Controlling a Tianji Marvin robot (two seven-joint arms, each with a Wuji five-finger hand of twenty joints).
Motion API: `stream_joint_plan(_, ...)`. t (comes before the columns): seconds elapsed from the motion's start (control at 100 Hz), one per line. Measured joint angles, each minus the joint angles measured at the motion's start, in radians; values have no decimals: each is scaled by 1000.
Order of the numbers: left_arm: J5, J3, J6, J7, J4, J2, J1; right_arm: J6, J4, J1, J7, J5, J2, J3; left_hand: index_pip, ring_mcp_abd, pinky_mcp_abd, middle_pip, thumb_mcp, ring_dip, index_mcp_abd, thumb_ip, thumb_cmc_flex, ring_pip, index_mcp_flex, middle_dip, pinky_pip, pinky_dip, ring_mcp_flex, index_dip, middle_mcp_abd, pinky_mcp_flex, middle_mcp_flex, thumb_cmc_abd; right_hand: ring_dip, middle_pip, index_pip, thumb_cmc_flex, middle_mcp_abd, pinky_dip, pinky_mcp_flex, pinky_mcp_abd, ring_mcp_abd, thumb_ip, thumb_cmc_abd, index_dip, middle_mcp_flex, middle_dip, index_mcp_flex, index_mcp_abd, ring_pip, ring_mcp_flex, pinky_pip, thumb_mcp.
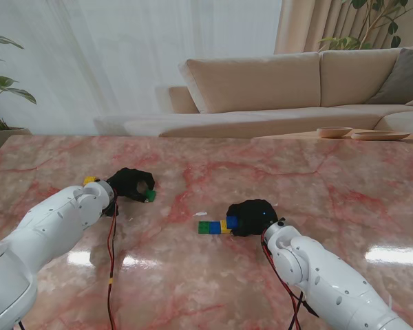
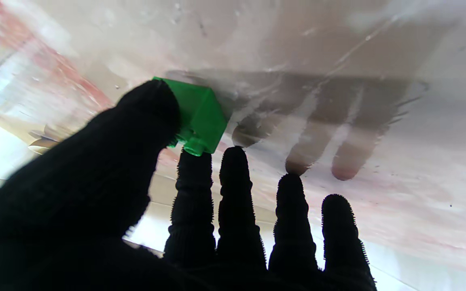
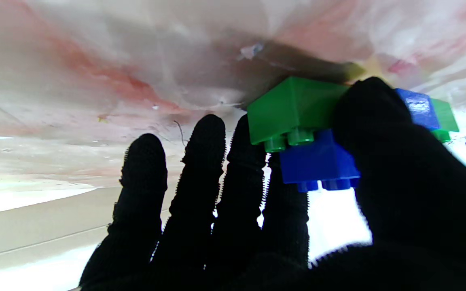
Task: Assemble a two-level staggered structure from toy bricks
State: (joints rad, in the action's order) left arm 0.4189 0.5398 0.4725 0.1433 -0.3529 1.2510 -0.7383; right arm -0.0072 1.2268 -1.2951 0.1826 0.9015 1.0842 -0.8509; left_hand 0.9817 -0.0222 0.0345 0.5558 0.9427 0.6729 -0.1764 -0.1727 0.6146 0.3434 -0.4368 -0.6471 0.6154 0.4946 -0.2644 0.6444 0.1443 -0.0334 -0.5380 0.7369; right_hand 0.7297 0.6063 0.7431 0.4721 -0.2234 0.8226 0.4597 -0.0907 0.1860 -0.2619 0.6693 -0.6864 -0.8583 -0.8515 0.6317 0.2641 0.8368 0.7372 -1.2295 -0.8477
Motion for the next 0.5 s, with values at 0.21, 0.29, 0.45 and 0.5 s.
stream_joint_plan(0.21,-4,-14,20,7,15,3,0,-3,0,0,-1,-5,0,0,0,7,0,14,0,5,0,0,11,0,11,-14,0,-2,39,11,24,0,43,0,0,0,0,0,0,0,0,0,0,0,0,0,0,-7,0,0,0,0,0,0)
stream_joint_plan(0.29,-4,-18,25,14,21,5,2,-3,0,0,-2,-6,0,0,0,7,0,13,1,5,0,0,15,0,-1,-13,0,-2,39,11,25,0,43,-1,0,0,0,0,0,0,0,0,0,0,0,0,0,-10,0,0,0,0,0,0)
stream_joint_plan(0.45,2,-6,24,35,21,8,-8,-5,0,-1,-3,-6,0,-1,10,7,1,13,-59,5,-8,-16,88,0,-53,-8,0,1,34,-101,25,0,35,3,0,0,0,0,0,0,0,0,0,0,0,0,0,-12,0,0,0,0,0,0)
stream_joint_plan(0.5,4,6,21,40,13,7,-15,-5,1,-1,-3,-6,0,-1,22,7,2,12,-99,5,-10,-17,100,0,-64,-29,5,10,16,-140,25,0,-3,1,0,0,0,0,0,0,0,0,0,0,0,0,0,-12,0,0,0,0,0,0)
